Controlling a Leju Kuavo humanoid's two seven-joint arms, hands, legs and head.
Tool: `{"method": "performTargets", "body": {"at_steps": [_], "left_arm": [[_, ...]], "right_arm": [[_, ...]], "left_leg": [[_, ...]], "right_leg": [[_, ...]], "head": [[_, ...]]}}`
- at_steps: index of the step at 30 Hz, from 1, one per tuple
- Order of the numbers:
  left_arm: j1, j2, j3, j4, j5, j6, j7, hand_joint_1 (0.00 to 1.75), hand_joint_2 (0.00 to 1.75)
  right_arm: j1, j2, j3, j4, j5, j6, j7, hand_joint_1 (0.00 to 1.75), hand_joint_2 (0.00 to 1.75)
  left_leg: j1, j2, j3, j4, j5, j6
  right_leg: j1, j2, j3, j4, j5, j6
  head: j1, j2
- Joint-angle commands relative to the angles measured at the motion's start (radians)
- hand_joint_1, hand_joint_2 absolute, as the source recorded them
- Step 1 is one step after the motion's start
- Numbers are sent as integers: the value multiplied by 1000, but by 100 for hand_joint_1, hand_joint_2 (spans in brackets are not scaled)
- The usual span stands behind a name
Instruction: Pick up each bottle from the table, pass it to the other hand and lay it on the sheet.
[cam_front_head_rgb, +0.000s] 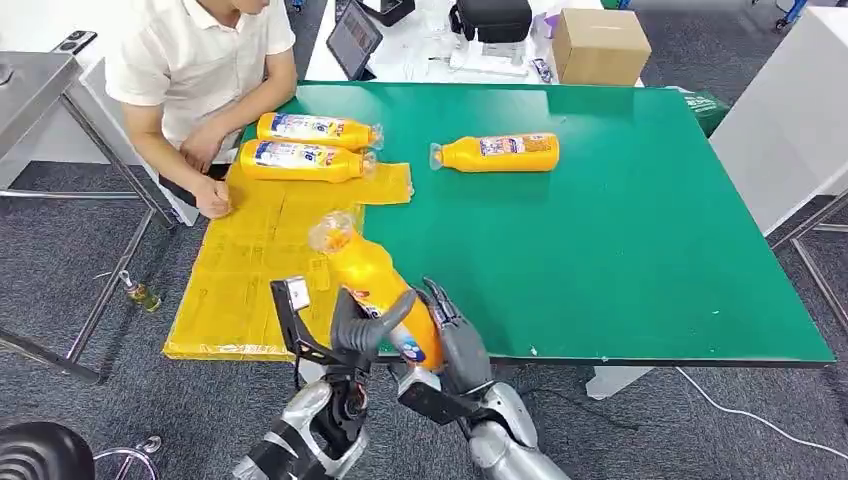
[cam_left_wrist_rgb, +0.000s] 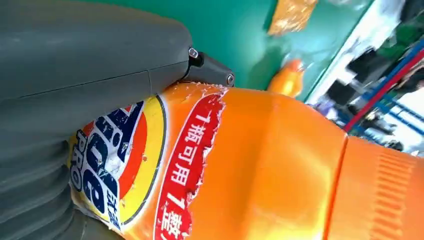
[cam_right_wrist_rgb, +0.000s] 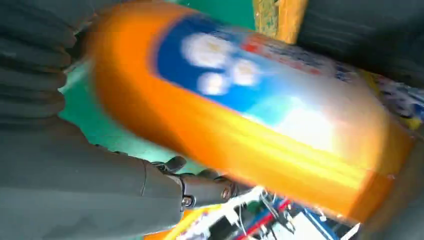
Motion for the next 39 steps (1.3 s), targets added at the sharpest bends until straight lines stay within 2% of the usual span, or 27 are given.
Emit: {"method": "performTargets", "body": {"at_steps": [1,4,6,8,9,11,12,13,14,16,17,18,19,20,22,28,30,33,34,35,36,37,39], "left_arm": [[-5,62,68,-41,-36,-19,16,175,175],[-53,119,-34,-2,-342,150,-22,175,175],[-93,135,-64,57,-561,259,-19,175,175],[-141,153,-66,116,-812,325,49,175,175],[-163,167,-87,136,-882,322,85,175,175],[-251,222,-128,191,-1202,307,287,175,175],[-268,227,-122,201,-1278,306,335,175,175],[-311,226,-96,225,-1421,262,437,175,175],[-337,218,-74,247,-1497,208,488,175,175],[-412,205,-80,339,-1608,71,582,175,175],[-452,182,-48,413,-1630,-7,594,65,175],[-482,164,-23,476,-1632,-60,591,101,175],[-487,164,-25,482,-1634,-70,589,106,175],[-517,148,0,550,-1635,-113,592,175,175],[-555,135,32,641,-1628,-167,598,175,175],[-561,136,38,664,-1616,-175,603,175,175],[-564,127,115,692,-1584,-193,571,175,175],[-563,131,123,696,-1576,-198,563,175,175],[-563,127,144,702,-1555,-188,558,77,175],[-563,128,151,705,-1549,-189,555,7,175],[-555,132,165,698,-1520,-189,547,0,175],[-556,129,178,708,-1506,-199,543,0,175],[-544,128,223,713,-1462,-198,504,0,175]], "right_arm": [[45,-38,-42,1,-17,-61,-16,0,0],[122,11,-249,-87,92,-70,-79,0,0],[175,39,-346,-217,149,-70,-79,0,0],[232,117,-505,-451,243,-70,-79,0,0],[239,136,-535,-504,247,-70,-79,0,0],[245,210,-659,-708,245,-70,-79,0,0],[243,223,-685,-748,243,-70,-79,0,0],[238,249,-746,-833,244,-70,-79,0,0],[236,255,-774,-863,235,-70,-79,0,0],[235,253,-788,-852,233,-70,-79,0,0],[236,245,-779,-825,212,-70,-79,0,0],[236,240,-769,-810,220,-70,-79,0,0],[237,239,-768,-806,220,-70,-79,0,0],[235,231,-748,-773,207,-70,-79,0,0],[229,221,-717,-716,197,-70,-79,0,0],[223,219,-704,-692,192,-70,-79,0,0],[216,209,-686,-646,194,-70,-79,0,0],[215,204,-686,-643,189,-70,-79,0,0],[222,198,-681,-632,191,-70,-79,0,0],[215,199,-686,-623,193,-70,-79,0,0],[189,153,-682,-593,159,-70,-58,0,0],[215,197,-694,-607,191,-70,-79,0,0],[221,197,-711,-593,190,-70,-79,0,0]], "left_leg": [[0,1,3,-1,-1,1],[0,1,4,-1,-1,1],[0,-1,6,-1,-2,2],[0,-1,1,0,0,1],[0,-1,1,1,-1,1],[-1,-1,-1,1,0,0],[-1,0,-1,2,-1,1],[-1,0,-3,3,0,0],[0,0,0,2,0,1],[0,-3,-2,3,1,0],[0,-4,-2,2,2,0],[0,-5,-1,1,2,0],[1,-6,1,1,2,1],[1,-4,1,0,2,0],[1,-1,2,0,2,0],[1,-2,2,0,2,0],[0,0,0,1,2,0],[1,2,4,0,1,1],[1,1,3,0,1,1],[1,2,3,0,1,1],[1,1,4,0,1,1],[1,0,0,0,2,0],[1,0,1,-1,2,0]], "right_leg": [[1,0,3,-1,-1,-2],[0,-1,4,-1,-1,-2],[1,-4,7,-1,-2,-4],[0,-2,1,1,-1,-3],[0,-2,0,2,-2,-4],[0,-2,-2,4,-1,-4],[0,-2,-1,4,-2,-4],[0,-2,-4,5,-1,-3],[0,-3,-1,4,-2,-4],[1,-5,-2,4,-1,-3],[1,-6,-1,2,0,-2],[1,-7,0,2,-1,-3],[2,-8,3,1,-1,-4],[1,-6,3,0,-1,-3],[1,-3,3,0,0,-3],[1,-3,2,0,0,-2],[0,-1,0,1,0,-1],[2,0,4,-1,0,-3],[2,-1,3,-1,0,-3],[2,-1,3,-1,0,-3],[2,-2,5,-1,0,-4],[1,-1,1,-1,1,-2],[1,-1,1,-1,1,-2]], "head": [[0,0],[0,0],[0,0],[0,0],[0,0],[0,0],[0,0],[0,0],[0,0],[0,0],[0,0],[0,0],[1,0],[1,0],[0,0],[0,0],[0,0],[1,0],[0,0],[0,0],[0,0],[0,0],[0,0]]}}
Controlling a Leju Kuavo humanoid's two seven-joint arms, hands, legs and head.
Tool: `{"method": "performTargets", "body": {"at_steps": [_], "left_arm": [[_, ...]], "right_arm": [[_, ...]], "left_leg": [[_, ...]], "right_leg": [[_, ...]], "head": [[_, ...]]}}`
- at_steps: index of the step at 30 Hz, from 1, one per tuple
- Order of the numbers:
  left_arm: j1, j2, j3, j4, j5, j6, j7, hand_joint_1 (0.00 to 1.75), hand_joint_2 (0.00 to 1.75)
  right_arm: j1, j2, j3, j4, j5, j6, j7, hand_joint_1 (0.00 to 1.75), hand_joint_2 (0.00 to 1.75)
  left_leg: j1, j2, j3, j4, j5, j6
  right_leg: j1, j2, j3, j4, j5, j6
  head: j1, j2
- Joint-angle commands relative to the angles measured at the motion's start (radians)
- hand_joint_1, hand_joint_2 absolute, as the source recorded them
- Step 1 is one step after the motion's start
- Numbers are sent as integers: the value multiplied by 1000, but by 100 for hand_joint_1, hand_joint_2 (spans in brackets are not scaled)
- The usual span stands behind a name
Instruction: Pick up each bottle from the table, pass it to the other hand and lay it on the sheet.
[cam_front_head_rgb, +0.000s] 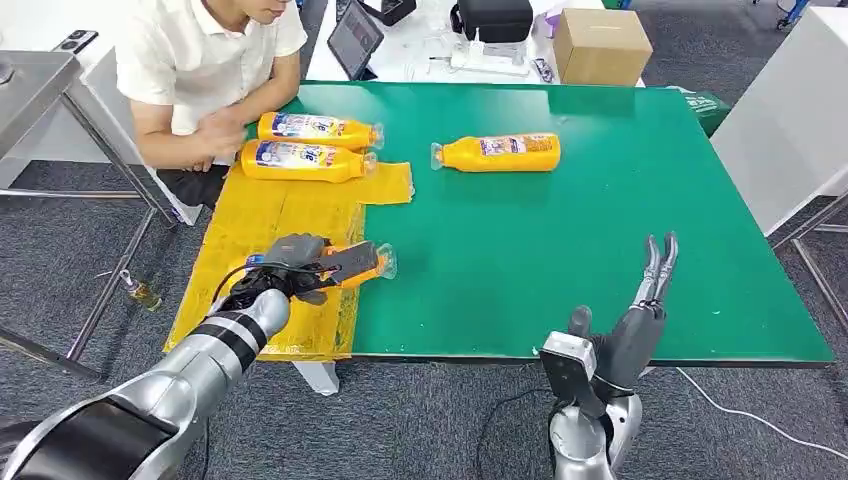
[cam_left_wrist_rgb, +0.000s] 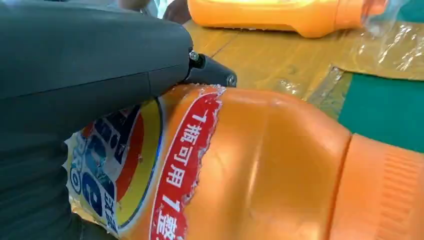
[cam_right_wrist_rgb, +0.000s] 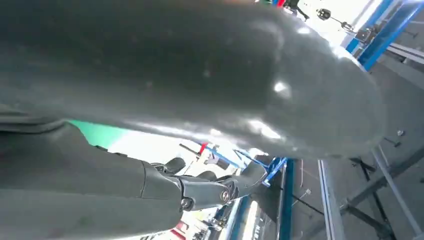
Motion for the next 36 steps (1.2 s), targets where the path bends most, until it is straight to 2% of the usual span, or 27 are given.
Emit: {"method": "performTargets", "body": {"at_steps": [1,12,13,15,17,19,20,21,23,26,33,36], "left_arm": [[-43,-23,144,133,105,-17,-61,0,175],[-29,-35,149,115,112,15,-110,0,175],[-27,-36,149,113,113,13,-115,0,175],[-23,-40,144,101,111,19,-137,0,175],[15,-60,147,34,116,118,-214,0,175],[31,-68,151,8,126,137,-240,0,175],[98,-95,169,-100,197,137,-372,0,175],[123,-112,153,-126,196,136,-389,0,175],[205,-102,94,-299,214,104,-375,0,175],[259,-97,30,-424,227,94,-377,0,175],[259,-97,30,-424,227,94,-377,0,175],[282,-79,-11,-505,296,42,-411,0,175]], "right_arm": [[-21,-20,-30,127,-3,3,-6,0,0],[-22,-25,-27,160,8,3,-6,0,0],[-23,-24,-28,163,10,3,-6,0,0],[-23,-23,-30,167,13,3,-6,0,0],[-17,-19,-42,168,15,3,-6,0,0],[-12,-18,-45,166,15,3,-6,0,0],[-4,-17,-54,165,15,3,-6,0,0],[1,-21,-52,163,11,3,-6,0,0],[9,-22,-53,150,13,3,-6,0,0],[16,-20,-56,138,11,3,-6,0,0],[16,-20,-56,138,11,3,-6,0,0],[18,-21,-56,137,9,3,-6,0,0]], "left_leg": [[1,2,5,-1,-1,2],[1,2,7,-1,-2,2],[0,1,2,-1,-1,1],[0,0,2,-1,0,1],[0,0,3,-1,-1,1],[0,1,2,-1,-1,1],[0,0,4,-1,-1,2],[0,0,5,-1,-2,2],[0,-2,5,-2,-2,2],[0,0,4,-1,-2,2],[0,1,2,0,-2,1],[0,1,1,0,-2,1]], "right_leg": [[2,1,5,-2,0,-3],[2,0,7,-2,-1,-4],[1,0,3,-1,0,-2],[1,-1,3,-1,0,-2],[1,-1,3,-1,0,-2],[1,-1,2,-1,0,-2],[1,-2,5,-2,-1,-3],[1,-2,6,-2,-1,-3],[1,-4,7,-3,-2,-3],[0,-2,5,-2,-2,-2],[1,-1,2,-1,-1,-3],[1,0,0,-1,-1,-2]], "head": [[0,0],[0,0],[0,0],[0,0],[0,0],[0,0],[0,0],[0,0],[0,0],[0,0],[0,0],[0,0]]}}
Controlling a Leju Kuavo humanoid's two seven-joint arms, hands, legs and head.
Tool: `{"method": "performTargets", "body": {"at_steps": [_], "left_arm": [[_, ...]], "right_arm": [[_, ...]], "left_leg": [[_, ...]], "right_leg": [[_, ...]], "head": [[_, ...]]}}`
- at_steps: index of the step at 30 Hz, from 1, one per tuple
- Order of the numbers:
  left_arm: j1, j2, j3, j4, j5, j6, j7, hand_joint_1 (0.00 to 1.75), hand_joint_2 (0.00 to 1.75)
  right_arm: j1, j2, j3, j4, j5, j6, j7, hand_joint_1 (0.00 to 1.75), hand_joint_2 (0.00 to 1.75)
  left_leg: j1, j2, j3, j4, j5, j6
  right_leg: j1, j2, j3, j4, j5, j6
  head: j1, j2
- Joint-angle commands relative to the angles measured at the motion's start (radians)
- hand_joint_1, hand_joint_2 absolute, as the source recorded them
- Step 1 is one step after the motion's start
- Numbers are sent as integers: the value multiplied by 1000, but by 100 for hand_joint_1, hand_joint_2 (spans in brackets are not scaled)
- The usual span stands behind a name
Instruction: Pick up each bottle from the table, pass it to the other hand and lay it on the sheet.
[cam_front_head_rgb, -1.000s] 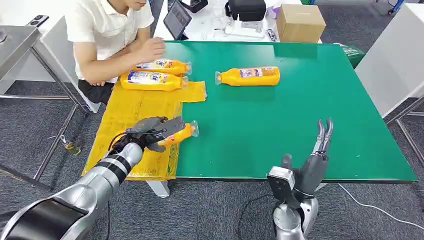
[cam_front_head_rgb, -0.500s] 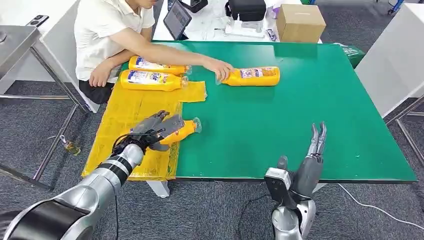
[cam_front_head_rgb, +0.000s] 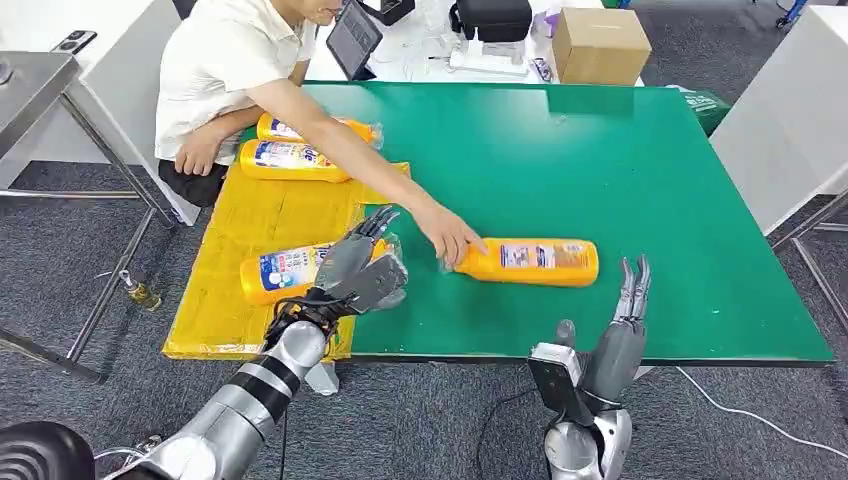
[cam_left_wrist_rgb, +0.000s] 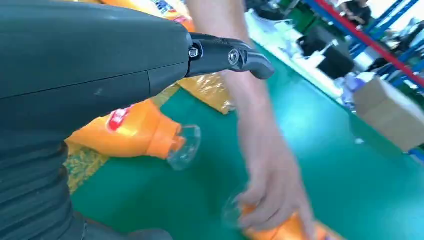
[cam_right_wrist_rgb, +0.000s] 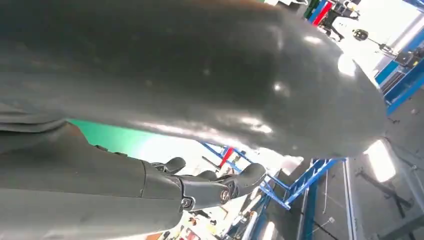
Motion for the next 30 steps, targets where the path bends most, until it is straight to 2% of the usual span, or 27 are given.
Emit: {"method": "performTargets", "body": {"at_steps": [1,4,5,6,7,8,9,10,11,14,15,20,21,30], "left_arm": [[42,30,-98,-170,121,-94,-34,0,175],[65,51,-135,-227,177,-118,-25,0,175],[119,58,-146,-301,263,-109,-59,0,175],[139,58,-160,-315,264,-100,-61,0,175],[187,40,-166,-346,336,-94,-84,0,175],[213,32,-198,-348,362,-88,-86,0,175],[222,28,-220,-346,401,-103,-94,0,175],[232,13,-245,-330,436,-96,-110,0,175],[232,13,-245,-330,436,-96,-110,0,175],[206,12,-285,-312,466,-45,-127,0,175],[200,16,-287,-315,472,-39,-126,0,175],[188,27,-298,-322,484,-27,-124,0,175],[188,30,-302,-327,484,-17,-127,0,175],[173,27,-323,-332,507,-14,-125,0,175]], "right_arm": [[-8,-22,-19,43,-6,3,-3,0,0],[-9,-40,-9,85,-6,3,-3,0,0],[-37,-69,-64,215,236,3,-3,0,0],[-46,-89,-63,227,218,3,-3,0,0],[-72,-104,-147,263,425,3,-3,0,0],[-91,-139,-163,280,443,3,-3,0,0],[-120,-149,-209,314,511,3,-3,0,0],[-171,-197,-235,368,595,3,21,0,0],[-171,-197,-235,368,595,3,21,0,0],[-260,-280,-217,475,665,3,59,0,0],[-271,-290,-207,485,674,3,69,0,175],[-292,-303,-161,528,693,3,107,0,175],[-292,-307,-134,519,708,3,125,0,175],[-319,-346,-23,599,726,3,210,0,175]], "left_leg": [[0,1,4,0,-1,2],[0,1,4,-1,-1,2],[0,2,7,-1,-2,2],[0,2,8,-1,-3,3],[0,3,7,-3,-1,2],[0,3,8,-4,-2,2],[0,2,6,-3,-1,2],[0,2,8,-3,-2,2],[-1,-1,4,-2,-1,2],[-1,-1,5,-1,-1,3],[-1,0,1,0,-1,2],[-1,1,2,0,-1,2],[-1,2,6,-1,-2,2],[-1,1,2,0,-1,2]], "right_leg": [[1,-1,5,-1,-1,-3],[1,0,4,-2,-1,-2],[1,0,7,-2,-2,-3],[1,0,9,-3,-2,-4],[1,1,8,-4,0,-2],[1,1,9,-5,-1,-2],[1,0,8,-4,0,-2],[1,0,10,-5,-1,-2],[0,-2,5,-3,0,-1],[0,-2,7,-4,0,-1],[0,-1,3,-2,0,-1],[-1,0,3,-1,1,-1],[0,0,7,-2,0,-3],[-1,0,3,-1,1,0]], "head": [[0,0],[0,0],[0,0],[0,0],[0,0],[0,0],[-1,0],[-1,0],[0,0],[0,0],[0,0],[0,0],[0,0],[-1,0]]}}
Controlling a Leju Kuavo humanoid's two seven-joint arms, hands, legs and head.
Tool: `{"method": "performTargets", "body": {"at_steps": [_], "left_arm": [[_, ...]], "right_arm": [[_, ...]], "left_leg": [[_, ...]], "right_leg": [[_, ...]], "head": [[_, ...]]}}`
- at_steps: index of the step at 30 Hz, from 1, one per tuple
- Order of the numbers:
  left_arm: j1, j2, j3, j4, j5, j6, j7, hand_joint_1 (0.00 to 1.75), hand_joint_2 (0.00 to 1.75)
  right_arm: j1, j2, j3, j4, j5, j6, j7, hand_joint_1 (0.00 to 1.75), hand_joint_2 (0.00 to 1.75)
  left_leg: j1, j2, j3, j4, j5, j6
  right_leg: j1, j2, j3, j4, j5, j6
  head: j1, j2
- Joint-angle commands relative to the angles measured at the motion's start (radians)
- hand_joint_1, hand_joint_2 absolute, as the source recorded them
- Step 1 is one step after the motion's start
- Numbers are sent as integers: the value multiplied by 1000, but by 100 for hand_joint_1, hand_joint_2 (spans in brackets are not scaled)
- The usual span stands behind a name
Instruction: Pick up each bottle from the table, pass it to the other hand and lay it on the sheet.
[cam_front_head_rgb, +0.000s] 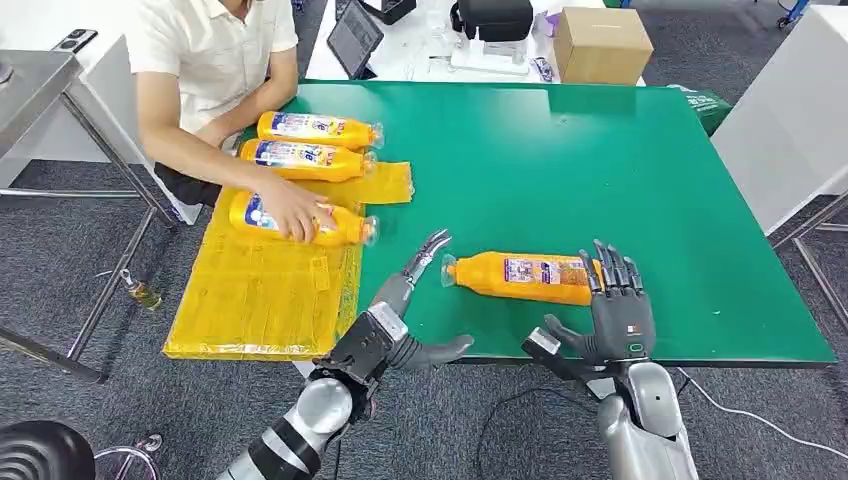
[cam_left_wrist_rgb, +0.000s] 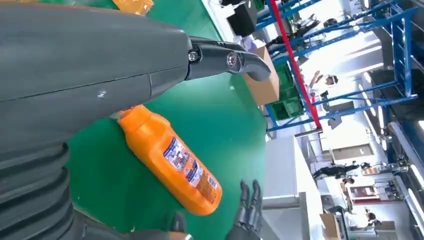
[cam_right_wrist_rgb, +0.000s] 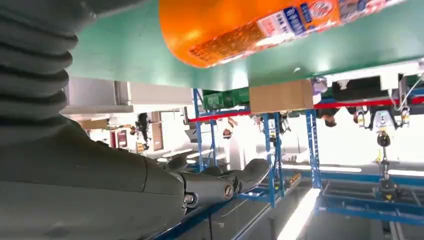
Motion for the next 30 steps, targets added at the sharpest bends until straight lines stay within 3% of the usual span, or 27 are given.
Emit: {"method": "performTargets", "body": {"at_steps": [1,14,24,30], "left_arm": [[-40,27,-51,12,22,-2,4,0,175],[-41,26,-54,13,24,-3,3,0,175],[-67,2,-64,57,80,-13,-1,0,175],[-85,-6,-77,69,92,-24,-1,0,175]], "right_arm": [[-75,-57,115,172,13,3,54,0,175],[-77,-61,127,180,14,3,60,0,175],[-252,-83,295,486,32,3,208,0,175],[-318,-83,333,620,18,3,246,0,175]], "left_leg": [[0,3,5,0,-2,2],[0,3,6,-1,-2,2],[0,4,3,0,-1,1],[0,3,5,0,-1,2]], "right_leg": [[1,2,4,-1,0,-3],[1,1,5,-1,-1,-3],[0,3,2,-1,0,-2],[1,1,5,-1,0,-3]], "head": [[0,0],[0,0],[0,0],[0,0]]}}
